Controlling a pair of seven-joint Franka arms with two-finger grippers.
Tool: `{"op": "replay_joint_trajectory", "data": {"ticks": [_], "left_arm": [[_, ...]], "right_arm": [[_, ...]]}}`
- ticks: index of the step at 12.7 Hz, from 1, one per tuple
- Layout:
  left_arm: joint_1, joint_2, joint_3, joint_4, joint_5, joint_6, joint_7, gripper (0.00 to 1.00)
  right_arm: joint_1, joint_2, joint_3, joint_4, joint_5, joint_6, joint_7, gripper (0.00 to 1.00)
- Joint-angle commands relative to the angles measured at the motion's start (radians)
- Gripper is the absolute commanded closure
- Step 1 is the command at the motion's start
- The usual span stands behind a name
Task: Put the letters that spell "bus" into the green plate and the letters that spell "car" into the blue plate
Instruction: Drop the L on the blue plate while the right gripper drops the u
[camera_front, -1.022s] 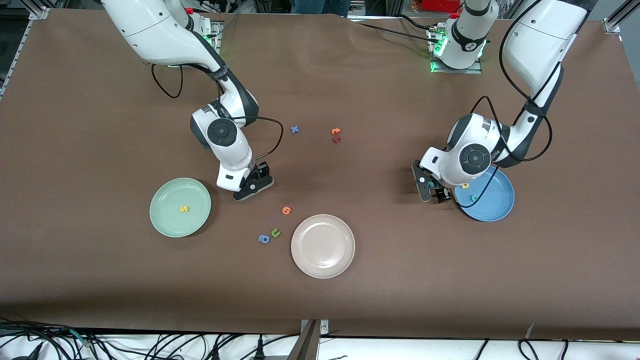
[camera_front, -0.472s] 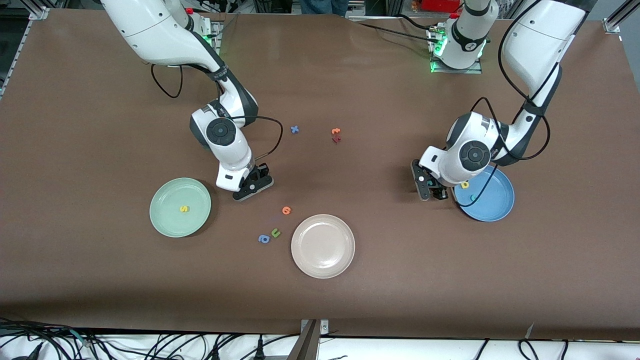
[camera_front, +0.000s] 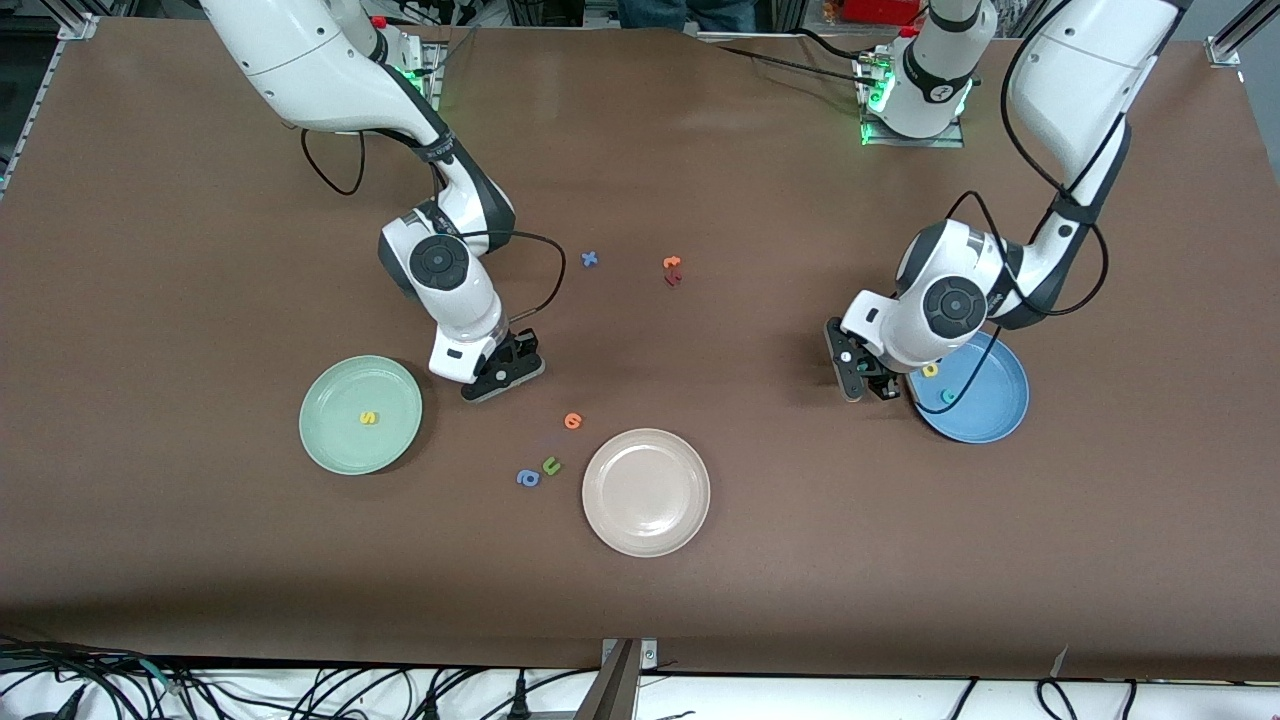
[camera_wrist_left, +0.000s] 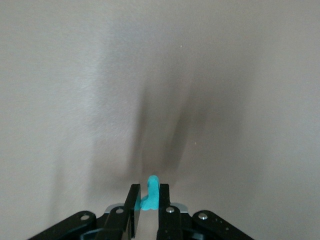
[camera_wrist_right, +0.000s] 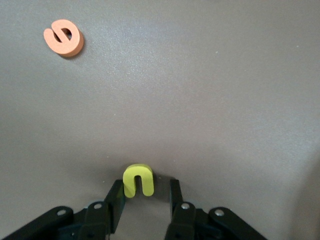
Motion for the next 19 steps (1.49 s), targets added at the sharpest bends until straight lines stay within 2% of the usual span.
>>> {"op": "replay_joint_trajectory", "data": {"ticks": [1,2,3,4,6,7,8,10,11,12,14,16,18,19], "left_arm": [[0.015,-0.096,-0.001,0.035,0.032,-0.154,0.006,0.86],[0.024,-0.12,0.006,0.056,0.032,-0.208,0.019,0.87],[0.052,-0.13,0.007,0.073,0.032,-0.245,0.029,0.86],[0.084,-0.13,0.007,0.079,0.033,-0.258,0.036,0.86],[0.154,-0.127,0.013,0.081,0.036,-0.256,0.072,0.81],[0.191,-0.122,0.012,0.081,0.05,-0.247,0.088,0.58],[0.223,-0.118,0.009,0.081,0.07,-0.226,0.108,0.01],[0.248,-0.116,0.009,0.095,0.057,-0.212,0.111,0.0],[0.248,-0.116,0.009,0.122,0.056,-0.225,0.111,0.0],[0.248,-0.122,0.007,0.151,0.055,-0.235,0.105,0.0],[0.233,-0.122,-0.002,0.281,0.005,-0.378,0.083,0.0],[0.23,-0.122,-0.002,0.386,-0.104,-0.516,-0.013,0.0],[0.215,-0.122,-0.023,0.482,-0.132,-0.63,-0.171,0.0],[0.213,-0.122,-0.042,0.524,-0.134,-0.678,-0.263,0.0]], "right_arm": [[-0.006,0.005,-0.001,-0.014,0.001,0.038,0.015,0.64],[-0.006,0.007,-0.001,-0.014,0.001,0.043,0.015,0.69],[-0.006,0.007,-0.001,-0.016,0.002,0.049,0.015,0.7],[-0.007,0.008,-0.001,-0.014,0.002,0.051,0.017,0.76],[-0.009,0.01,-0.001,-0.014,0.002,0.054,0.017,0.78],[-0.01,0.01,-0.001,-0.013,0.004,0.055,0.018,0.8],[-0.012,0.002,-0.004,-0.011,0.004,0.049,0.015,0.81],[-0.039,-0.016,-0.006,-0.005,0.001,0.02,0.008,0.83],[-0.052,-0.036,-0.006,-0.002,0.002,0.005,0.004,0.88],[-0.073,-0.057,-0.007,-0.002,0.001,-0.024,-0.03,0.89],[-0.101,-0.093,-0.053,0.002,0.019,-0.092,-0.197,0.89],[-0.121,-0.119,-0.119,0.007,0.166,-0.139,-0.442,0.89],[-0.122,-0.117,-0.224,0.012,0.342,-0.14,-0.735,0.89],[-0.124,-0.114,-0.258,0.012,0.408,-0.141,-0.832,0.89]]}}
